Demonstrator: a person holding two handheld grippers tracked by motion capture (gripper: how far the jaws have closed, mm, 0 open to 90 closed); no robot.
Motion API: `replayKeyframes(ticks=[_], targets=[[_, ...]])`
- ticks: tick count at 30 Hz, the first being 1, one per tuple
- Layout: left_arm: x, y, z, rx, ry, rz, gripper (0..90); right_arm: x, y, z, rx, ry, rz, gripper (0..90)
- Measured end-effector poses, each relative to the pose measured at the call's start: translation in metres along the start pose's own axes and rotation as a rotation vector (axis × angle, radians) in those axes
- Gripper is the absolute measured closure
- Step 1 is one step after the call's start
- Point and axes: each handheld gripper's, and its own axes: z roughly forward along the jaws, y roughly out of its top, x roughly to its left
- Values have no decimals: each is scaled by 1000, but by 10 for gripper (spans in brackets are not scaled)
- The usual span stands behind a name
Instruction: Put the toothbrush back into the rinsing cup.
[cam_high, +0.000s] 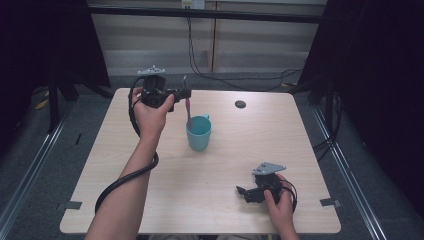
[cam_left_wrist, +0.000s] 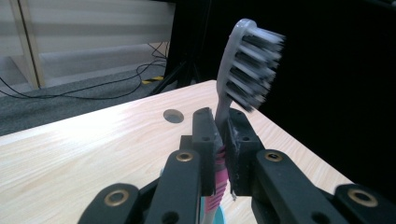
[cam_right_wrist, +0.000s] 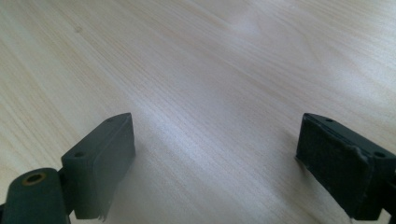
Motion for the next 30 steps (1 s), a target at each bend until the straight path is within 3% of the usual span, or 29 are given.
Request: replayKeyframes(ticks=[15,30], targets=[[1,3,11,6,16,13,840,0,0,0,0,1,-2,110],[8,-16,33,36,29,2,840,0,0,0,0,7,-9,110]])
